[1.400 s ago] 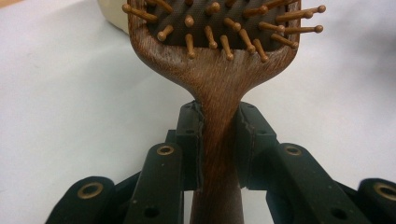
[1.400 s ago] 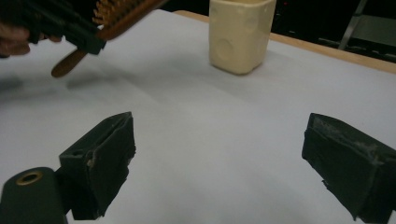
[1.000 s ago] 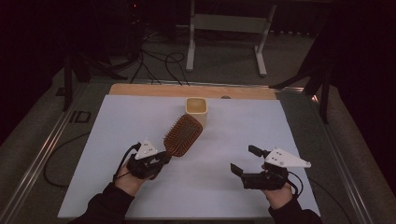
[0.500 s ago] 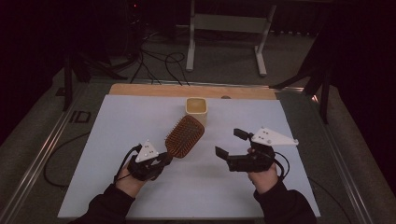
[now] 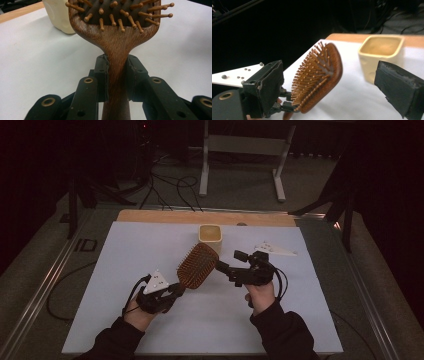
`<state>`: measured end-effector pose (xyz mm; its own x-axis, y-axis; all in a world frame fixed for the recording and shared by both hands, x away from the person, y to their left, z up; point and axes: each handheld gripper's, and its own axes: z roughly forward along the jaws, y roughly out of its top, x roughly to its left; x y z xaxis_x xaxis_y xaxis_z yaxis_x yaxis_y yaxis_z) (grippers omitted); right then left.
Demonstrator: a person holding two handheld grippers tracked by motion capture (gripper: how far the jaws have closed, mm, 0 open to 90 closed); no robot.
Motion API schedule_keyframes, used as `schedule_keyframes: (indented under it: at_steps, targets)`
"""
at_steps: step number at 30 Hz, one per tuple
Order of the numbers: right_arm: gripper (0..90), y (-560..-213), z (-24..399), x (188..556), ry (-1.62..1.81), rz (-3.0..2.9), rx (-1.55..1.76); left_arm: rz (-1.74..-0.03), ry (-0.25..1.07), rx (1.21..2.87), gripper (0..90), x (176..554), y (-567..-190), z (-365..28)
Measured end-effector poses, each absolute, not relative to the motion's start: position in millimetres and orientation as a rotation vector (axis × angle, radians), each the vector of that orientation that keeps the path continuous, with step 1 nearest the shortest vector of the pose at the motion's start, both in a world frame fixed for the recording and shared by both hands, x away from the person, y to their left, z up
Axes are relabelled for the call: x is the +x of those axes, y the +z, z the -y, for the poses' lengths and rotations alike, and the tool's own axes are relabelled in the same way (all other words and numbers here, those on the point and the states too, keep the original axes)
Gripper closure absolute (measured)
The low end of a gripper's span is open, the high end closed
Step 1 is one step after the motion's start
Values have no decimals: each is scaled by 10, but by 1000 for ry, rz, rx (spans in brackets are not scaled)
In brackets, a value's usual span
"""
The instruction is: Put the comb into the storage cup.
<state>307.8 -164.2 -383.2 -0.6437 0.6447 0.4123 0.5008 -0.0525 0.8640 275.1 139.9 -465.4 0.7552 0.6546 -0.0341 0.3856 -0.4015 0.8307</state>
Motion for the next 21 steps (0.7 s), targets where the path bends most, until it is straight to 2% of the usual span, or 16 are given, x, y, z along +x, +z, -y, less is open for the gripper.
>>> schedule_keyframes:
  at_steps: [21]
  targets:
    - [88,-4142,1325,3374,1965,-2076,1622,-771,340,2014,740,2765,-4664,-1411]
